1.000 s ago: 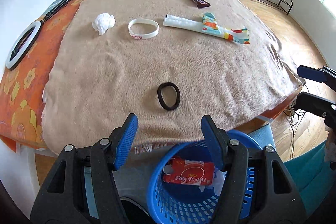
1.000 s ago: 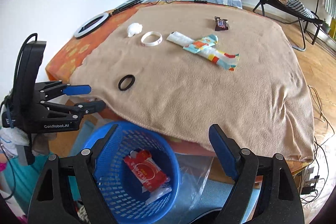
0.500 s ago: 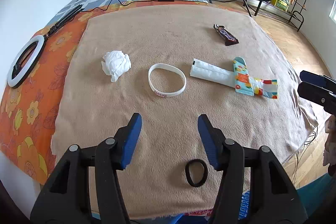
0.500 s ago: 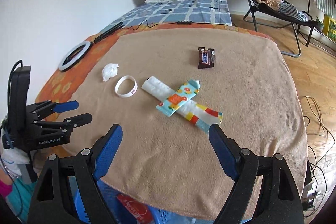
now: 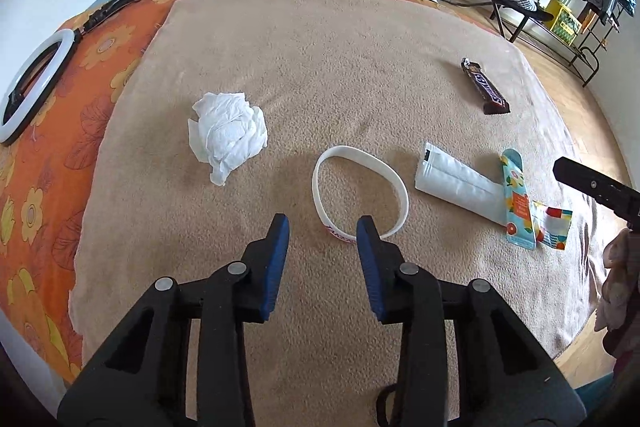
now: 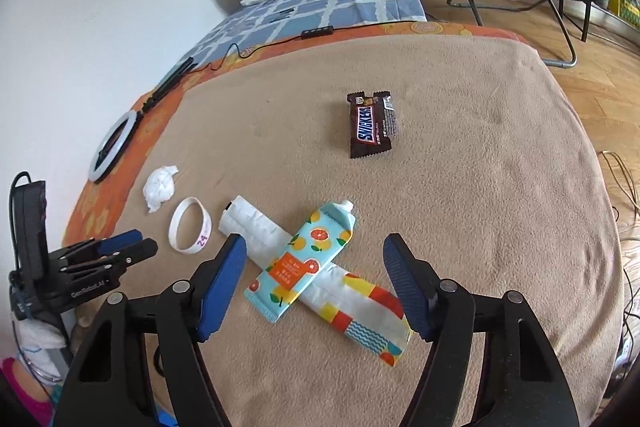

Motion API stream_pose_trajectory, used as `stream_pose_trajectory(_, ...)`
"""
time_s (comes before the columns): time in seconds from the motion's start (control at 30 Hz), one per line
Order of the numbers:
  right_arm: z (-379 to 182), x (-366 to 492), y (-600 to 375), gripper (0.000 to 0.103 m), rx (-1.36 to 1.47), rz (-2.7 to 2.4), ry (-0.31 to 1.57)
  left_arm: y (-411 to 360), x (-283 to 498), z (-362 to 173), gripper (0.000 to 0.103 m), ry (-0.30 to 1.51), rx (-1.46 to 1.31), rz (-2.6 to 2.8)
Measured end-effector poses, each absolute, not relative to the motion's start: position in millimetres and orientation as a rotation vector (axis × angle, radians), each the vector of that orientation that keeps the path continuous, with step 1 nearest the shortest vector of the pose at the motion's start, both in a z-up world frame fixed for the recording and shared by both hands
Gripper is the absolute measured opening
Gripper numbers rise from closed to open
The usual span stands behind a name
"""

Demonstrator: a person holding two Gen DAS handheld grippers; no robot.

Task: Collect trash
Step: 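Grasp the white wristband with the left tool while the right tool grasps the toothpaste tube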

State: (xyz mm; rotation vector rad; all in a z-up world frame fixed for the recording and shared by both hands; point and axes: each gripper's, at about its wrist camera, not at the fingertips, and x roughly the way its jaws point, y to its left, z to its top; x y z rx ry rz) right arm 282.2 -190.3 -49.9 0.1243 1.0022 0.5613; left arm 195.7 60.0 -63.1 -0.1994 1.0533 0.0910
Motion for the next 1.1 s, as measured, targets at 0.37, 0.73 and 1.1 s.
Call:
stream_pose_trajectory(0.37, -79.9, 310.1, -180.0, 0.055, 0.168, 0.524, 1.086, 60.0, 216.8, -77.8, 0.029, 1.079, -0.201, 0.095)
stream_pose_trajectory(0.73, -96.4, 322.9, -180.6, 0.045, 0.203, 0.506, 1.118, 54.5, 227.6, -87.7, 0.024, 1.085, -0.15, 0.115)
stream_pose_trajectory(1.1, -97.2, 325.0, -176.9, 0.019, 0.215, 0.52, 1.112, 49.2, 226.5, -87.1, 0.004, 1.067, -0.1, 0.133)
